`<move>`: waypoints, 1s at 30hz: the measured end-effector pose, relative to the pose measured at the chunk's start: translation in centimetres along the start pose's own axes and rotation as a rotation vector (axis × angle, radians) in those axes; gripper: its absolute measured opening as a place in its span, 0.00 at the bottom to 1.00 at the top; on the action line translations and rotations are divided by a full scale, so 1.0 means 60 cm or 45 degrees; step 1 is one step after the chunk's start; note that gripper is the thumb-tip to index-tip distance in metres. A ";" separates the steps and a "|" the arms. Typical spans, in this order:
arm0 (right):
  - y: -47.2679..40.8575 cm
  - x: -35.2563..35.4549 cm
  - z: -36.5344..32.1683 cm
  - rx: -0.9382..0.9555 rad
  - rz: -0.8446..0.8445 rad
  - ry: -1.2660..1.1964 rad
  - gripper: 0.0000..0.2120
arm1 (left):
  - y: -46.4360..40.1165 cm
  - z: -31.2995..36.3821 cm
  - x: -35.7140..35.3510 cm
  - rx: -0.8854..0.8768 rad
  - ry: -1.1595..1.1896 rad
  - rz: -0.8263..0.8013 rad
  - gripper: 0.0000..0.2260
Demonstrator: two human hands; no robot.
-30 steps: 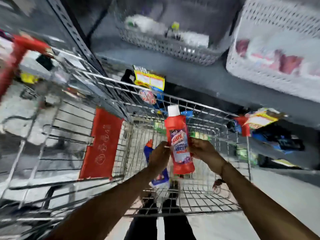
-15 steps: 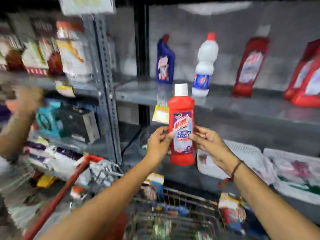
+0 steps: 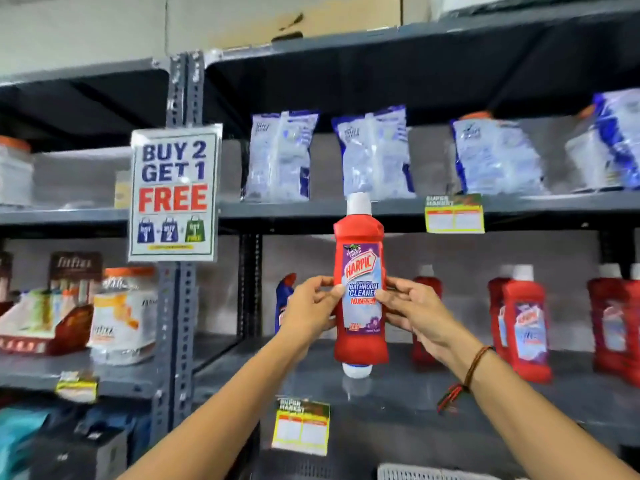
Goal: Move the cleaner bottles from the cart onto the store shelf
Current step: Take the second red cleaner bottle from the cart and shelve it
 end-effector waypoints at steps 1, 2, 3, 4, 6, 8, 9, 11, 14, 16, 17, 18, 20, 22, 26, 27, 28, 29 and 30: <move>-0.003 0.005 -0.009 0.013 0.009 0.012 0.14 | -0.007 0.008 -0.003 -0.015 0.015 -0.008 0.07; -0.003 0.007 -0.016 0.020 0.014 0.022 0.14 | -0.011 0.012 -0.004 -0.023 0.020 -0.012 0.08; -0.003 0.009 -0.020 0.023 0.018 0.030 0.14 | -0.012 0.015 -0.007 -0.029 0.019 -0.016 0.09; -0.003 0.011 -0.023 0.029 0.022 0.035 0.14 | -0.014 0.016 -0.008 -0.035 0.016 -0.022 0.10; -0.003 0.019 -0.021 0.030 0.035 0.049 0.15 | -0.019 0.012 -0.012 -0.046 0.004 -0.025 0.12; -0.003 0.027 -0.018 0.030 0.055 0.063 0.17 | -0.024 0.006 -0.019 -0.053 0.008 -0.030 0.12; -0.005 0.032 -0.015 0.027 0.067 0.062 0.17 | -0.027 0.003 -0.023 -0.055 0.006 -0.038 0.12; -0.006 0.047 -0.008 0.017 0.088 0.064 0.17 | -0.037 -0.009 -0.037 -0.040 0.018 -0.063 0.12; -0.004 0.075 0.001 0.001 0.109 0.115 0.17 | -0.053 -0.030 -0.068 -0.033 0.056 -0.086 0.10; -0.005 0.108 0.011 -0.004 0.134 0.152 0.16 | -0.068 -0.051 -0.102 -0.022 0.089 -0.095 0.07; -0.005 0.128 0.018 -0.009 0.155 0.170 0.16 | -0.074 -0.063 -0.122 -0.013 0.113 -0.104 0.08; -0.004 0.149 0.026 -0.015 0.176 0.181 0.16 | -0.081 -0.075 -0.144 -0.001 0.142 -0.113 0.09; -0.005 0.194 0.046 -0.033 0.202 0.200 0.16 | -0.096 -0.105 -0.190 0.038 0.182 -0.136 0.08; -0.006 0.239 0.064 -0.053 0.218 0.234 0.14 | -0.106 -0.137 -0.239 0.076 0.228 -0.171 0.04; -0.018 0.325 0.113 -0.106 0.224 0.329 0.13 | -0.129 -0.201 -0.313 0.090 0.242 -0.156 0.04; -0.022 0.344 0.130 -0.125 0.211 0.340 0.13 | -0.136 -0.217 -0.326 0.096 0.225 -0.141 0.03; -0.026 0.360 0.144 -0.139 0.202 0.335 0.13 | -0.144 -0.233 -0.338 0.108 0.213 -0.123 0.04; -0.029 0.376 0.158 -0.152 0.203 0.328 0.12 | -0.151 -0.247 -0.350 0.129 0.194 -0.111 0.04; -0.031 0.391 0.171 -0.167 0.219 0.311 0.11 | -0.157 -0.263 -0.362 0.150 0.177 -0.101 0.05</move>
Point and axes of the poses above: each hand's wrist, its own y-axis away from the middle knuckle, its own x-axis out of the back of the hand, z = x × y, the point moved 7 cm from there along -y, towards the middle knuckle, and after that the axes turned 4 degrees about -z, right-handed, at the moved point
